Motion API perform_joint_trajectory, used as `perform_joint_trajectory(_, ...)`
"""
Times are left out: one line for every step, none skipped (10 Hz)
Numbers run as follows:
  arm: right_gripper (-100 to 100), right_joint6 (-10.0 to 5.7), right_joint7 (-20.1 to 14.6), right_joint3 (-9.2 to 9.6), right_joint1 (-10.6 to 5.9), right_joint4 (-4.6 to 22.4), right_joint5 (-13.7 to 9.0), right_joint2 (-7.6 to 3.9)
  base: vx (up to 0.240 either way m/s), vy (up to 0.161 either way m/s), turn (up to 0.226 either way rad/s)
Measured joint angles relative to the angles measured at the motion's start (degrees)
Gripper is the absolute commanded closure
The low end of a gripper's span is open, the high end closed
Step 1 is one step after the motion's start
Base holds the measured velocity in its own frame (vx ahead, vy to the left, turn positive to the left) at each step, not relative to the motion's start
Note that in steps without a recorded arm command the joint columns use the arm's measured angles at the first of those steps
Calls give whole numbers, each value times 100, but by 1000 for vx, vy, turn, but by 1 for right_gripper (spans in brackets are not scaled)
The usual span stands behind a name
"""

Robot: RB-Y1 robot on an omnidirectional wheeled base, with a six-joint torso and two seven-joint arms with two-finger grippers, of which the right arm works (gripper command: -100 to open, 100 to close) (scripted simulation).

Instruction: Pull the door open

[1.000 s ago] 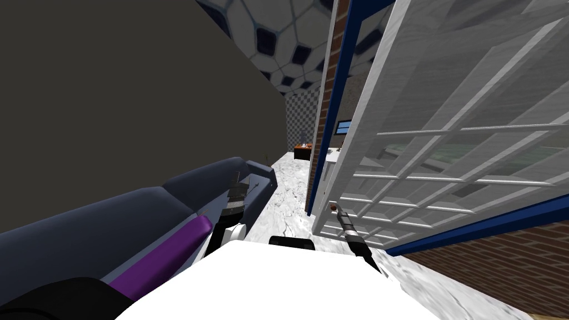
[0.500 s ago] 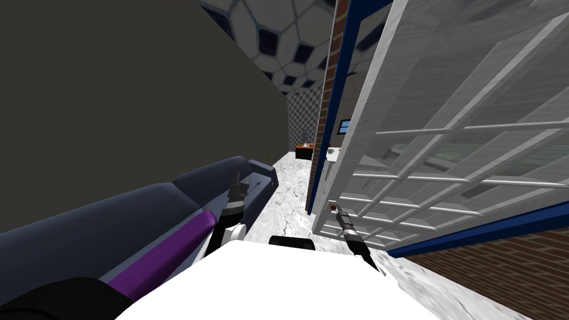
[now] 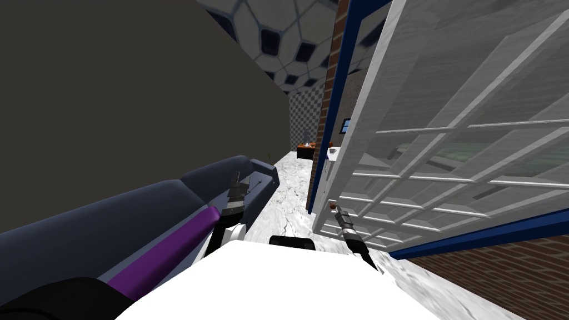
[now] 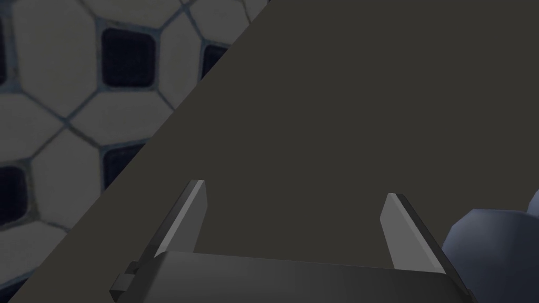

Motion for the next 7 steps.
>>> perform_joint_trajectory(100,-6,-44,2,-32,38,-9,11,0,0,0)
perform_joint_trajectory(100,-17,-51,3,-31,50,-11,15,0,0,0)
perform_joint_trajectory(100,-47,-68,10,-65,121,-9,8,0,0,0)
perform_joint_trajectory(100,53,-46,3,73,-112,-14,9,-32,-9,71)
perform_joint_trajectory(100,43,-157,15,12,-19,-58,9,-36,-14,37)
perform_joint_trajectory(100,-48,-276,30,-116,202,-81,14,-13,-7,17)
perform_joint_trajectory(100,118,-269,23,96,-164,-96,16,-37,-11,53)
